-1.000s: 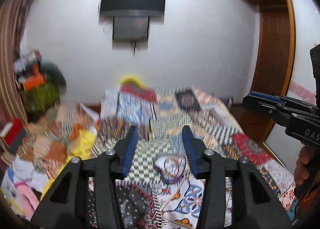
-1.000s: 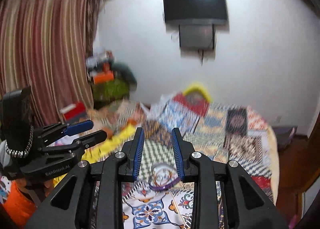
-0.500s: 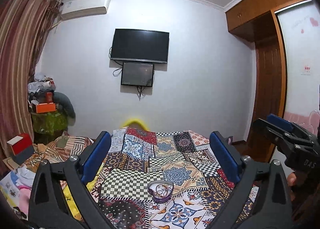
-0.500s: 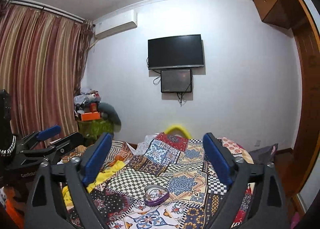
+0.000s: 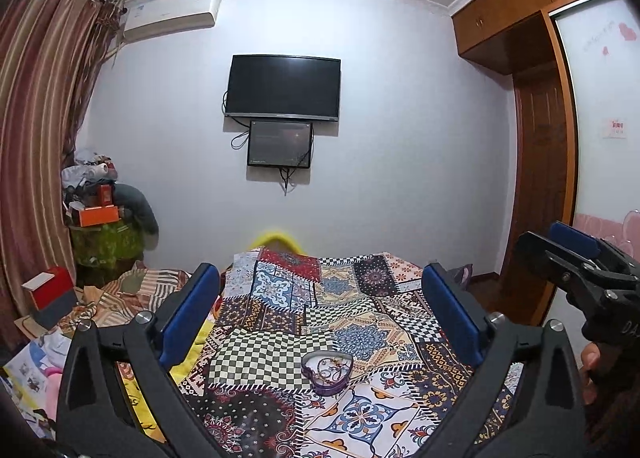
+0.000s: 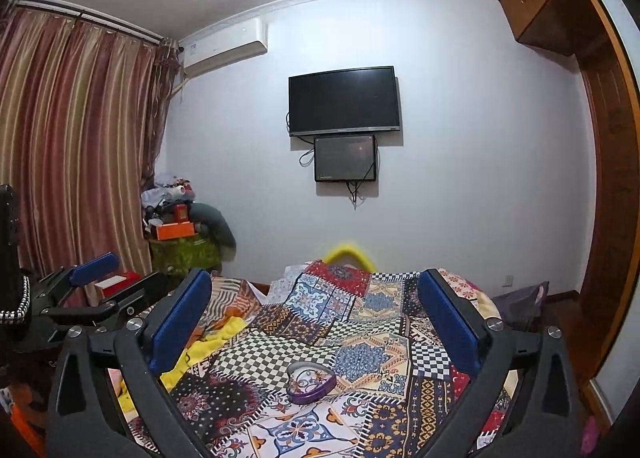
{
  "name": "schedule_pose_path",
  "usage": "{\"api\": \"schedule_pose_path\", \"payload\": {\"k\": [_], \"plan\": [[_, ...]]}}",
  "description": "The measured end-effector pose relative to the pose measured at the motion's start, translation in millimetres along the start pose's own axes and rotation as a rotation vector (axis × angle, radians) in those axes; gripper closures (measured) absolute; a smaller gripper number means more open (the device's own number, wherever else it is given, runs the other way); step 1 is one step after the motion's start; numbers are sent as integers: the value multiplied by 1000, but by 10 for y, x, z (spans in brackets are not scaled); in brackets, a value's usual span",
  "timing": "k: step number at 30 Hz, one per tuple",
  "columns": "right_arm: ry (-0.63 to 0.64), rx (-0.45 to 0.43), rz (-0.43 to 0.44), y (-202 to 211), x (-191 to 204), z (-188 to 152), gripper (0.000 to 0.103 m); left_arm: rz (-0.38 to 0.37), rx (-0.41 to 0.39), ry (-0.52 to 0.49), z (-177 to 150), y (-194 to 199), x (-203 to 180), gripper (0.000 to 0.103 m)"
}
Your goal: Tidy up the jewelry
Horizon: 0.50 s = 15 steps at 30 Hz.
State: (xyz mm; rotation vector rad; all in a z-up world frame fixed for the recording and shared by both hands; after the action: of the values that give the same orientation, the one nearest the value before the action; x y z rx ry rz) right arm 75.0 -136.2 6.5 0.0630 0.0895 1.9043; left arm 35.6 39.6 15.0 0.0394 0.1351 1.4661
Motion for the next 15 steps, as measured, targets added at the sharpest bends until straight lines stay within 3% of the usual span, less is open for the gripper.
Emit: {"api": "schedule_pose_path", "payload": {"k": [15], "plan": [[0, 41, 1, -4, -29, -81, 1, 0, 10, 7, -59, -5, -5, 2]]}}
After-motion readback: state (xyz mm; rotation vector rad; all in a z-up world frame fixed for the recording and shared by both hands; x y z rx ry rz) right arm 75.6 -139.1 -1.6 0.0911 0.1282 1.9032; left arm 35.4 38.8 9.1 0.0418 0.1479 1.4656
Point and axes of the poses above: each gripper's, at about its wrist camera, not at the fingertips, and y roughly against the way its jaws point, x to its left, z to its top, the point moved 2 cm from there along -y, roughly the way its jaws point, and after that the axes turned 10 degrees about -z, right-handed, at the moved point
